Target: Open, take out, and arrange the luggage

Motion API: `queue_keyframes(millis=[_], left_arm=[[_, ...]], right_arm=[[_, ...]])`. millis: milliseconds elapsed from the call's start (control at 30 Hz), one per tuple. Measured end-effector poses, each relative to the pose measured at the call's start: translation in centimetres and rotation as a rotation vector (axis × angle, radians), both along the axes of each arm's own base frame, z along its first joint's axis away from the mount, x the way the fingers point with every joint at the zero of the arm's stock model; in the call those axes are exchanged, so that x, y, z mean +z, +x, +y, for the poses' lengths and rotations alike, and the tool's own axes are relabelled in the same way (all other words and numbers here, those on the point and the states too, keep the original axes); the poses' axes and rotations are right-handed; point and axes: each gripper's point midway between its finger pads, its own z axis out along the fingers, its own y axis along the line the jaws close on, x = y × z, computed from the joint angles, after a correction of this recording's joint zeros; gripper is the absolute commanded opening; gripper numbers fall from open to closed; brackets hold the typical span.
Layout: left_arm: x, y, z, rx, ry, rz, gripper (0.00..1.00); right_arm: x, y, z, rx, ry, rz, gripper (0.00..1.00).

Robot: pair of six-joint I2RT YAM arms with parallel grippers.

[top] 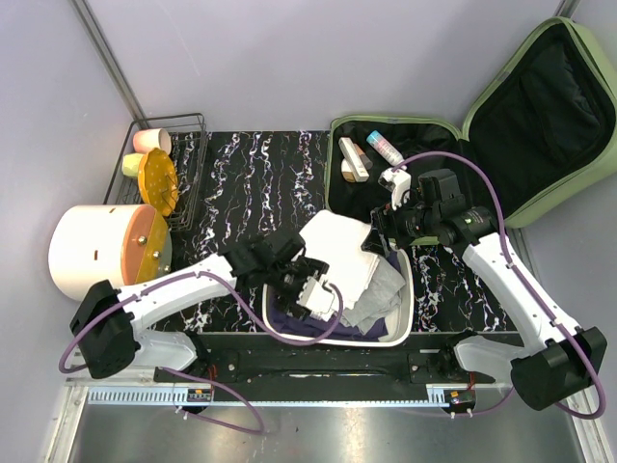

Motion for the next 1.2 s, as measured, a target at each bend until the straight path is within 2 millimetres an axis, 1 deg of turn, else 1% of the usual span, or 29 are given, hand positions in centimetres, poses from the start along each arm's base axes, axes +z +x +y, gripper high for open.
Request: queue_keyframes(millis=[67,133,167,233,267,333,367,467,500,567,633,700,733,833,900,967,1100,1200], left_arm=[[-1.2,-0.3,0.2,-0.035,0.024,-0.037,0.85],[-2.2,-0.4,0.4,-0.059,0.051,-0.072,0.78],[-2.5,-0.4,0.4,-0.064,0.059,-0.084,0.71],[-2.7,0.1,0.2,-0.062,0.067,-0.116,0.64],[-2.7,0.4,0.0,-0.059,0.066,-0.134,0.58],[-2.8,1.0,-0.2,-0.045,0.067,-0.152,0.53],[-2.7,1.1,-0.3,-0.037,0.067,-0.154,0.47],[-2.4,1.3,-0.5,-0.011,0.059,-0.148,0.36],[-2.2,1.4,-0.6,0.001,0.053,-0.144,0.30],[-1.8,1.4,-0.9,0.022,0.042,-0.133,0.26],[-1.7,1.5,-1.0,0.043,0.034,-0.123,0.14],[-1.6,1.5,-1.1,0.058,0.030,-0.113,0.07],[-1.5,1.5,-1.1,0.064,0.028,-0.108,0.00],[-1.3,1.4,-1.2,0.092,0.021,-0.085,0.00],[-0.6,1.3,-1.4,0.121,0.013,-0.061,0.00],[0.9,1.4,-2.0,0.169,-0.014,-0.022,0.00],[5.1,1.1,-4.1,0.236,-0.110,0.034,0.00],[6.5,-0.3,-5.1,0.249,-0.145,0.076,0.00]], right_arm=[[0.0,0.0,0.0,0.000,0.000,0.000,0.78],[0.2,0.0,-0.1,-0.002,0.000,-0.003,0.78],[0.3,0.0,-0.1,-0.004,0.000,-0.008,0.78],[0.6,-0.1,-0.2,-0.005,0.001,-0.016,0.78],[0.7,-0.1,-0.2,-0.005,0.003,-0.021,0.78],[1.0,-0.2,-0.2,-0.004,0.006,-0.032,0.78],[1.2,-0.1,-0.2,-0.003,0.007,-0.038,0.78],[1.5,-0.1,-0.2,0.000,0.008,-0.053,0.78],[1.5,-0.1,-0.2,0.001,0.007,-0.054,0.78],[1.5,-0.1,-0.3,0.003,0.005,-0.059,0.78],[1.5,0.0,-0.3,0.004,0.001,-0.064,0.78],[1.5,0.0,-0.4,0.005,-0.002,-0.069,0.78],[1.5,0.0,-0.4,0.006,-0.004,-0.071,0.78],[1.5,0.1,-0.4,0.008,-0.008,-0.076,0.78],[1.5,0.2,-0.5,0.004,-0.014,-0.081,0.77],[1.4,0.3,-0.6,0.001,-0.019,-0.084,0.77],[1.4,0.3,-0.7,0.001,-0.022,-0.087,0.77],[1.4,0.3,-0.7,0.003,-0.024,-0.089,0.77]])
